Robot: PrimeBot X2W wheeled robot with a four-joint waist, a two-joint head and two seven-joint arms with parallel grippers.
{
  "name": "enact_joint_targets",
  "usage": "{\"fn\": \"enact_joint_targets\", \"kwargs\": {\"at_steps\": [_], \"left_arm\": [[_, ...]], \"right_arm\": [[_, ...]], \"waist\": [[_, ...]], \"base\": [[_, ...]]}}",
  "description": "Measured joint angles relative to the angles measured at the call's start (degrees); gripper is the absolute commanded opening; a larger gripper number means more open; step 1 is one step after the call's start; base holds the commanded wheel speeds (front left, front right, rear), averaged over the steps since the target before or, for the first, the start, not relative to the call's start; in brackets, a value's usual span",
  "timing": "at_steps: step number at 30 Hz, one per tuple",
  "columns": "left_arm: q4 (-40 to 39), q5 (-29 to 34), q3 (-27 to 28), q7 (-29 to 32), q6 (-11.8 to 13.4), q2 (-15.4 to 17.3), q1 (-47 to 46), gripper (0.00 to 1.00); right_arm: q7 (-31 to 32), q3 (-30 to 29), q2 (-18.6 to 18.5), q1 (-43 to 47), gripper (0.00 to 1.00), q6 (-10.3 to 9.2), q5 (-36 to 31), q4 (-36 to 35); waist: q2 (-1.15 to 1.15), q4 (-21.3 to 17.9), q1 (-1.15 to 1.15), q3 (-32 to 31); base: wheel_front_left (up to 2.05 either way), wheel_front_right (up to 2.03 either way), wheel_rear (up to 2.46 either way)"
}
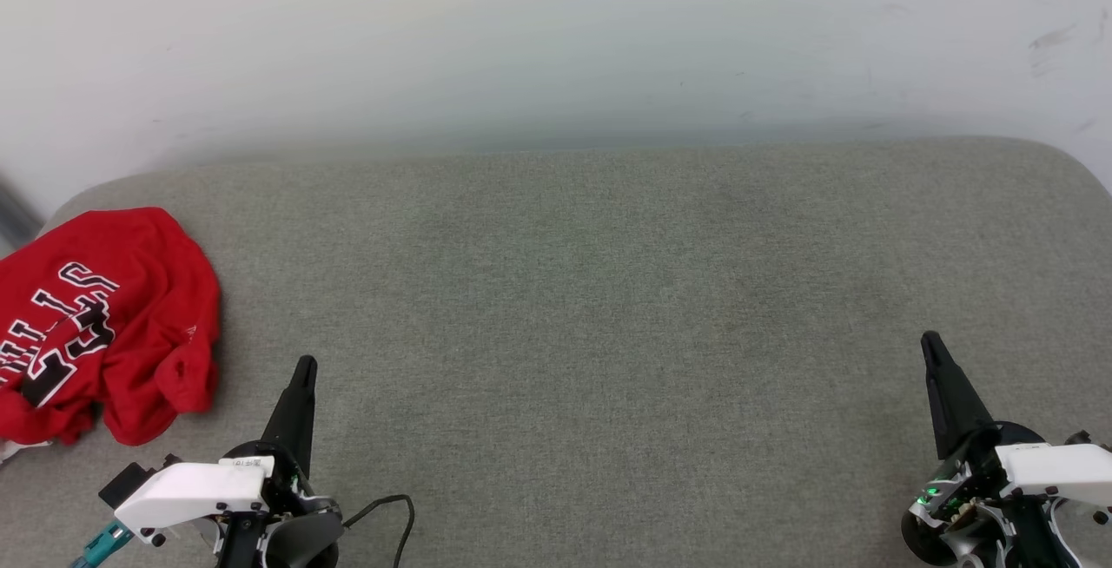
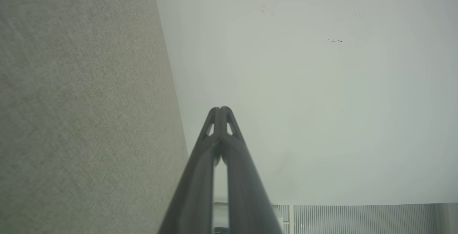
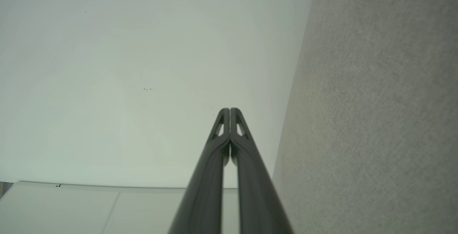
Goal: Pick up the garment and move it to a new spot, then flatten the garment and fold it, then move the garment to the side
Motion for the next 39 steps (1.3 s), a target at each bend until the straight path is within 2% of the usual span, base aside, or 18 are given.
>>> {"fn": "enact_joint_targets", "kwargs": {"at_steps": [23, 24, 29, 39], "left_arm": [[0.0, 0.0, 0.0, 0.0, 0.0, 0.0, 0.0, 0.0], [0.2, 0.0, 0.0, 0.0, 0.0, 0.0, 0.1, 1.0], [2.3, 0.0, -0.3, -0.2, 0.1, -0.3, 2.4, 1.0], [0.4, 2.2, -0.6, -3.2, 0.1, -0.4, 3.3, 1.0]], "right_arm": [[0.0, 0.0, 0.0, 0.0, 0.0, 0.0, 0.0, 0.0], [0.0, 0.0, 0.0, 0.1, 1.0, 0.0, 0.0, 0.1], [-0.2, 0.2, 0.1, 2.2, 1.0, -0.09, 0.0, 2.3], [-3.1, 1.6, 0.1, 2.6, 1.0, -0.09, -3.3, 1.4]], "waist": [[0.0, 0.0, 0.0, 0.0], [0.0, 0.0, 0.0, 0.0], [0.0, 0.0, 0.0, 0.0], [0.0, -0.1, 0.0, 0.2]], "base": [[0.0, 0.0, 0.0], [0.0, 0.0, 0.0], [0.0, 0.0, 0.0], [0.0, 0.0, 0.0]]}}
